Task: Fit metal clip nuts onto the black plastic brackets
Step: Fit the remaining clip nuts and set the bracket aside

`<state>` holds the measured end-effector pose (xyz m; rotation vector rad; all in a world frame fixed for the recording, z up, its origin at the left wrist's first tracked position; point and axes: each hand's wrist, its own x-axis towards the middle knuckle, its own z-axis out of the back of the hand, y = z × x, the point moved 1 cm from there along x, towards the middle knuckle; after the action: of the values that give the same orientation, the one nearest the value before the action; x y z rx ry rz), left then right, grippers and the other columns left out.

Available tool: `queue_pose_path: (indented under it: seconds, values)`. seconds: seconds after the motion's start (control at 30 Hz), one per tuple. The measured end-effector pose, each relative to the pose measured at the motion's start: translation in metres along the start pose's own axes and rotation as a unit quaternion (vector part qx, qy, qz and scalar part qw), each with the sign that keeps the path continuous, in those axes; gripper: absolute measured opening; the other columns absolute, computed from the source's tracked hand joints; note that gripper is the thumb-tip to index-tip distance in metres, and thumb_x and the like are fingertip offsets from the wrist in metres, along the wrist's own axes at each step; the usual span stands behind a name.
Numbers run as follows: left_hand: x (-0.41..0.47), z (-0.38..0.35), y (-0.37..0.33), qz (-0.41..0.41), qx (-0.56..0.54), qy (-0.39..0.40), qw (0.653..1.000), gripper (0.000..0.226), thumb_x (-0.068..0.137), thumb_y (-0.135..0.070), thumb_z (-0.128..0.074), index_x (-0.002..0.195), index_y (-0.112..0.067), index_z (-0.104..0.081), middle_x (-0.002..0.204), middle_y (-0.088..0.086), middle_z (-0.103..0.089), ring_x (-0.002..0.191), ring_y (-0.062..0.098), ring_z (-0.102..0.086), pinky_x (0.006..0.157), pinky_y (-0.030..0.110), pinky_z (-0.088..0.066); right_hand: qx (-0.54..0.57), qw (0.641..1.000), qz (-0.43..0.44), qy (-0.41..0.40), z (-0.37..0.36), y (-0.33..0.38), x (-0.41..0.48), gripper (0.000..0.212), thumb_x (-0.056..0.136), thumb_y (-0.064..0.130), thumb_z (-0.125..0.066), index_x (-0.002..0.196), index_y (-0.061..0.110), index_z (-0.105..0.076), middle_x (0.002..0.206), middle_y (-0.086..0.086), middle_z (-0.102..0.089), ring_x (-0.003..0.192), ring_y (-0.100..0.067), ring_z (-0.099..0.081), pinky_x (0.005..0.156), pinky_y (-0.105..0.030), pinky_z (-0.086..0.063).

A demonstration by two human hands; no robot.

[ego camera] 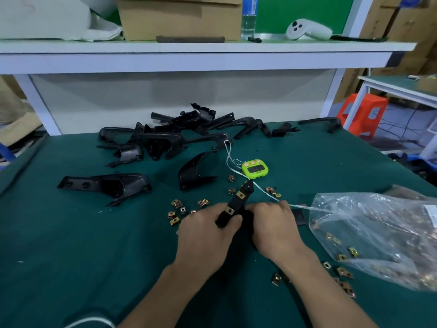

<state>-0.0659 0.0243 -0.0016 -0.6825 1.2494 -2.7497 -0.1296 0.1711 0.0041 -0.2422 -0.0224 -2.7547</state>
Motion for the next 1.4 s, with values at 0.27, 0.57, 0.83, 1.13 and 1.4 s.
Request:
queue_pose_path:
  seconds: [0.27, 0.57, 0.83, 1.13, 1.4]
  values:
    - [0.032, 0.025, 0.005, 0.062, -0.111, -0.005, 0.992, 0.016, 0.093, -0.034, -0.068, 0.078, -0.034, -0.070, 0.052, -0.017, -0.050, 0.046, 0.001, -0.040, 0.047, 0.016, -0.031, 0.204, 0.974, -0.048, 0.083, 0.066, -0.052, -0.010, 0.028, 0.062, 0.047, -0.070, 0.089, 0.045, -0.062, 0.075, 0.010, -0.066, 0.076, -0.015, -0.062, 0.063, -0.029, -0.046]
    - [0.072, -0.050, -0.095, 0.178, -0.370, 0.040, 0.911, 0.011, 0.087, -0.024, -0.080, 0.097, -0.029, -0.079, 0.096, -0.014, -0.077, 0.088, -0.001, -0.070, 0.076, 0.015, -0.048, 0.761, 0.598, -0.231, -0.103, 0.076, -0.116, -0.103, 0.025, 0.083, -0.003, -0.073, 0.106, 0.005, -0.075, 0.089, -0.017, -0.070, 0.083, -0.031, -0.073, 0.075, -0.029, -0.060]
    - [0.034, -0.178, -0.227, 0.155, -0.336, 0.343, 0.864, 0.011, 0.084, -0.010, -0.077, 0.086, -0.021, -0.079, 0.078, -0.005, -0.078, 0.067, 0.009, -0.070, 0.070, 0.030, -0.060, 0.739, 0.443, -0.412, -0.295, 0.069, -0.216, -0.216, 0.009, 0.086, -0.004, -0.068, 0.091, 0.002, -0.073, 0.092, -0.019, -0.074, 0.076, -0.027, -0.073, 0.065, -0.027, -0.060]
    - [0.073, -0.276, -0.349, 0.179, -0.356, 0.497, 0.770, 0.069, 0.090, -0.029, -0.077, 0.149, -0.012, -0.045, 0.161, 0.016, -0.034, 0.146, 0.031, -0.038, 0.116, 0.048, -0.040, 0.716, 0.400, -0.470, -0.328, 0.113, -0.397, -0.176, 0.008, 0.097, 0.006, -0.059, 0.089, 0.005, -0.056, 0.086, -0.015, -0.061, 0.077, -0.026, -0.065, 0.078, -0.041, -0.059]
    - [0.084, -0.232, -0.283, -0.024, -0.250, 0.347, 0.904, 0.027, 0.080, -0.011, -0.072, 0.089, -0.036, -0.079, 0.093, -0.018, -0.078, 0.086, -0.001, -0.071, 0.065, 0.009, -0.048, 0.494, 0.683, -0.457, -0.283, 0.071, -0.323, -0.110, 0.027, 0.076, 0.008, -0.061, 0.091, 0.028, -0.072, 0.081, 0.009, -0.073, 0.068, -0.011, -0.065, 0.063, -0.026, -0.051]
